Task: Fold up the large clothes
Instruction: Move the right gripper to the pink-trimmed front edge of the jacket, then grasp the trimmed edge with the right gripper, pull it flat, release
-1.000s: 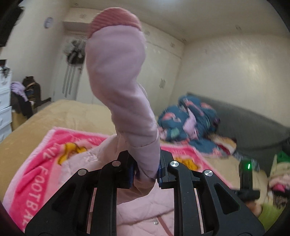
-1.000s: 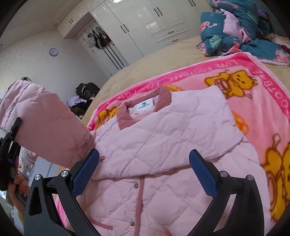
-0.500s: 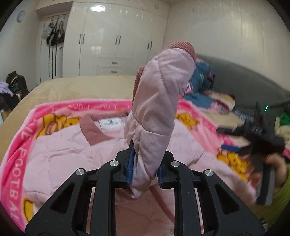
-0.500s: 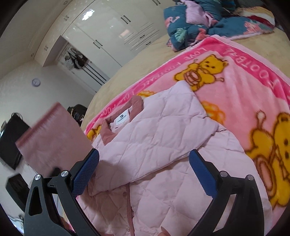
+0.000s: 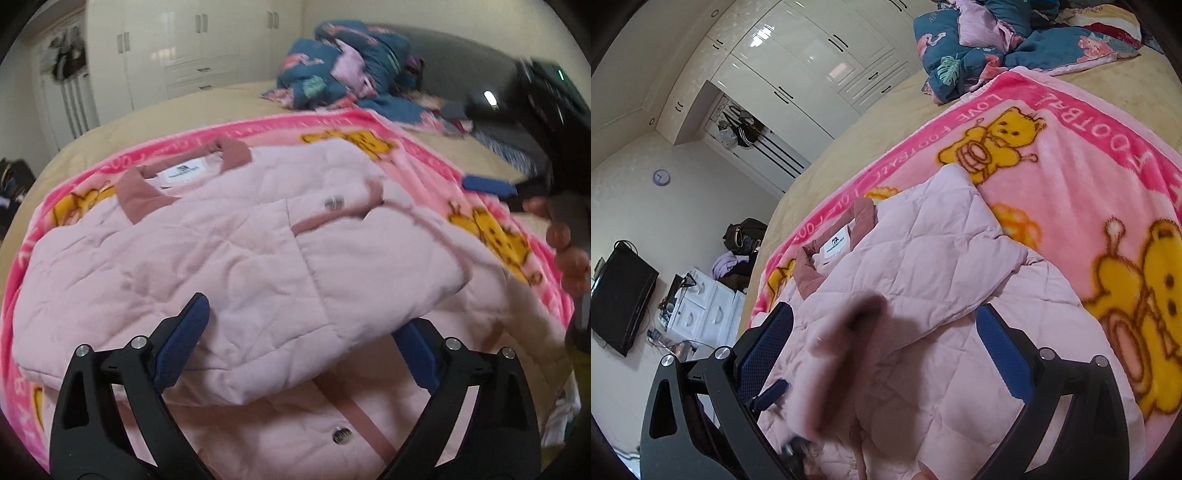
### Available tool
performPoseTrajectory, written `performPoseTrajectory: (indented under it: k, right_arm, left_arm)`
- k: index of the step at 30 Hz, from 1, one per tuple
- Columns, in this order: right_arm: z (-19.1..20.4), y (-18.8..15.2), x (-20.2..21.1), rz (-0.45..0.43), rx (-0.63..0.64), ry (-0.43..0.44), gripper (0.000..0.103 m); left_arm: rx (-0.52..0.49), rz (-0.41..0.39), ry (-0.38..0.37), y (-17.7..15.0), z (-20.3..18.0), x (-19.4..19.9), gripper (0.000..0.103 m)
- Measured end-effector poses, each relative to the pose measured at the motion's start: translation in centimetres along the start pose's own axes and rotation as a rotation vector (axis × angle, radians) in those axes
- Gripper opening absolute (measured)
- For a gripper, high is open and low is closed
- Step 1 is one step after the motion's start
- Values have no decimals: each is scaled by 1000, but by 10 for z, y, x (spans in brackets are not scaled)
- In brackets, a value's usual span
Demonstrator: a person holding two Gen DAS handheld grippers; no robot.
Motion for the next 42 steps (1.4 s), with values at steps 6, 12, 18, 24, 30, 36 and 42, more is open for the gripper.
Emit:
performPoseTrajectory:
  k: [6, 12, 18, 24, 30, 36, 42]
  right_arm:
    - [3, -6, 0, 31, 7, 4, 99]
    - [6, -15, -13, 80, 11, 7, 99]
    - [14, -33, -34, 168, 46, 4, 99]
    - [14, -52, -55, 242, 45, 4, 99]
    - [12, -66, -73, 277, 46, -14, 99]
    - [9, -73, -86, 293, 49, -23, 99]
    - [6, -77, -98, 281, 53, -32, 99]
  left_arm:
    - [-32, 74, -96, -1, -9, 5, 94]
    - [-24, 3, -110, 10, 7, 34, 94]
    - [129, -32, 7, 12, 66, 51, 94]
    - [272, -66, 172, 5, 128, 76, 94]
    - [421, -91, 253, -13, 180, 101, 94]
    - [565, -117, 242, -31, 219, 113, 94]
    - [627, -103, 273, -46, 236, 116, 94]
Point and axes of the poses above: each gripper's, at about its wrist camera, not at the fingertips, and x roughly against the way its jaws point, z to its left, y to its top, the point moved 1 cm from there along -x, roughly the way its jaws point, and after that the axes turned 4 degrees about -x, right-handed, at the moved point
